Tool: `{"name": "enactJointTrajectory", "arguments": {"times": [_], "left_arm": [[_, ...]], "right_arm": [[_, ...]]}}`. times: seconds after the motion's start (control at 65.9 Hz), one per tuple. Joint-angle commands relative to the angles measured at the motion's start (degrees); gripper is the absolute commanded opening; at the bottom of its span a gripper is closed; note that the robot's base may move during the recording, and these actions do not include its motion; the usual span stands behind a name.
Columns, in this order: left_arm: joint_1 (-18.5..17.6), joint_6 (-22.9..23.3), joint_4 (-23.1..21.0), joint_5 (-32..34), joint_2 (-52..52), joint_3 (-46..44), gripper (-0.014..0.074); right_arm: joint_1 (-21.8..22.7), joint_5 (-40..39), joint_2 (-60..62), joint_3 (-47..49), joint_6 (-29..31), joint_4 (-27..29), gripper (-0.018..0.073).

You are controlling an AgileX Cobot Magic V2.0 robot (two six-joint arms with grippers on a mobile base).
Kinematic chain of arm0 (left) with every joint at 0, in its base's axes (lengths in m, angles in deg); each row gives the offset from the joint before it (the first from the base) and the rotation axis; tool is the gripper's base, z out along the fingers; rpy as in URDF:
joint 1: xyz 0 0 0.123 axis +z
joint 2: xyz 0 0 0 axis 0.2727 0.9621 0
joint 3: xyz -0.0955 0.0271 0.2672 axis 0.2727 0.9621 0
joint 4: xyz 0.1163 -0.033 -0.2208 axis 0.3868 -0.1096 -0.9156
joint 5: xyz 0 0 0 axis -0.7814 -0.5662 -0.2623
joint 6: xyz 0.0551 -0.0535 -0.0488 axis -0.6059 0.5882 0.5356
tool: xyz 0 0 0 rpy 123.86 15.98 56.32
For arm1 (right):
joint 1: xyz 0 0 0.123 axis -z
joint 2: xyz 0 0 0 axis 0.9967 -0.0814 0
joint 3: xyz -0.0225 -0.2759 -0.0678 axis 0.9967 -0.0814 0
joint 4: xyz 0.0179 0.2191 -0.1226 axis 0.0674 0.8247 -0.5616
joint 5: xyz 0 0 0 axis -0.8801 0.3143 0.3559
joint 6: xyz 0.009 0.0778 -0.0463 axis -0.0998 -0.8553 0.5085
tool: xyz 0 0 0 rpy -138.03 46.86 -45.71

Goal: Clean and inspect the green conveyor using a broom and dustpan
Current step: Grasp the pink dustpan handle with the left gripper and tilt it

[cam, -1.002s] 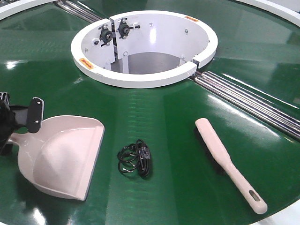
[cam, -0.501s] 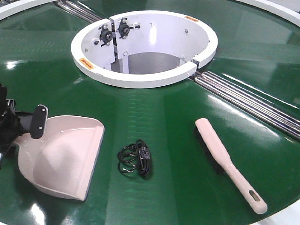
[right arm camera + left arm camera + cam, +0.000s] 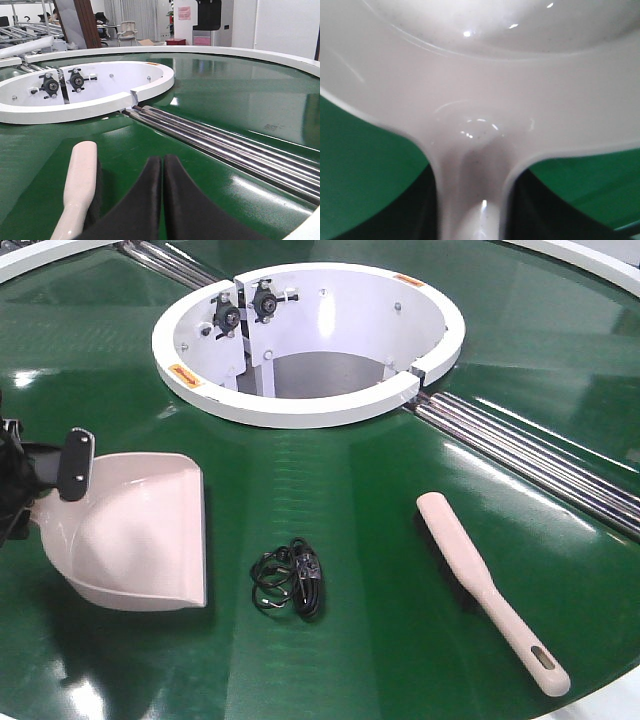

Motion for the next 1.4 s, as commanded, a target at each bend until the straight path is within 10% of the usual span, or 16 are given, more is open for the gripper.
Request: {"name": "enactJointTrajectory", "arguments": {"times": [0.0,0.425,1.381], "left_arm": [[-0.90,0.19,-0.28,-1.59,-3.30,-2.06,-0.0007],[-7.24,-3.12,4.17,-0.50,-3.31,-2.06,-0.0007],[-8.47,-0.12,4.99,-2.06,-0.55,-2.06,-0.0007]], "right_arm": [[0.09,-3.90,1.06,-0.66,0.23,-0.14,-0.0010],[0.09,-3.90,1.06,-0.66,0.23,-0.14,-0.0010],[0.09,-3.90,1.06,-0.66,0.23,-0.14,-0.0010]]}}
